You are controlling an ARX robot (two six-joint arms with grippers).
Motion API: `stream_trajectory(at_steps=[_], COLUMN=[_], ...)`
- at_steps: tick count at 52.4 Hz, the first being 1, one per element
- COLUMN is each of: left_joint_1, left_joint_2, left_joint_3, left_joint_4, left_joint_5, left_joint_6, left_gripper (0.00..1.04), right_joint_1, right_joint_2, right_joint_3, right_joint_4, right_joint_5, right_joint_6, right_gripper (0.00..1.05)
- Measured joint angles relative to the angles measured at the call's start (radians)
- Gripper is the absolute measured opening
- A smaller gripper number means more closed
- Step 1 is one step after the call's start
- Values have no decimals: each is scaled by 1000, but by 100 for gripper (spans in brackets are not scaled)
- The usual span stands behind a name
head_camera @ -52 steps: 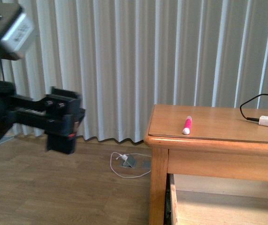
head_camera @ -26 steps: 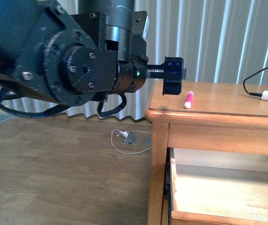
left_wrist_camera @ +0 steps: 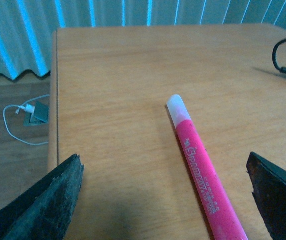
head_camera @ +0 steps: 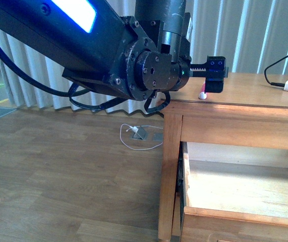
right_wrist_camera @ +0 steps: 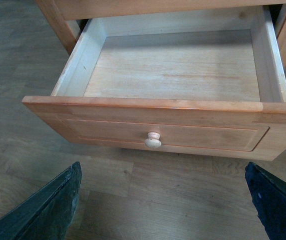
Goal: Place pink marker in drawer with both arms
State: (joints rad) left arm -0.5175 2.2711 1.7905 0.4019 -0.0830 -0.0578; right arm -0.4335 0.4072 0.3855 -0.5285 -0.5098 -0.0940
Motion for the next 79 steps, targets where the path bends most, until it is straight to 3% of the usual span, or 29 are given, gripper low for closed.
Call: stream_trajectory(at_steps=[24,53,73,79], left_joint_1=[-20,-73,-69,-69], left_joint_2=[50,108,113,113], left_joint_3=[65,203,218,218], left_joint_4=[-2,-189,-245,-245], left_joint_5=[58,2,-27,-20], left_joint_6=[-50,8,45,43], left_gripper=[99,99,43,22], right_joint_1=[0,0,0,0], right_joint_2=[0,0,0,0], right_joint_3=[0,0,0,0], right_joint_4=[0,0,0,0], right_joint_5=[0,0,0,0], right_joint_6=[0,0,0,0], right_gripper=[96,96,96,96])
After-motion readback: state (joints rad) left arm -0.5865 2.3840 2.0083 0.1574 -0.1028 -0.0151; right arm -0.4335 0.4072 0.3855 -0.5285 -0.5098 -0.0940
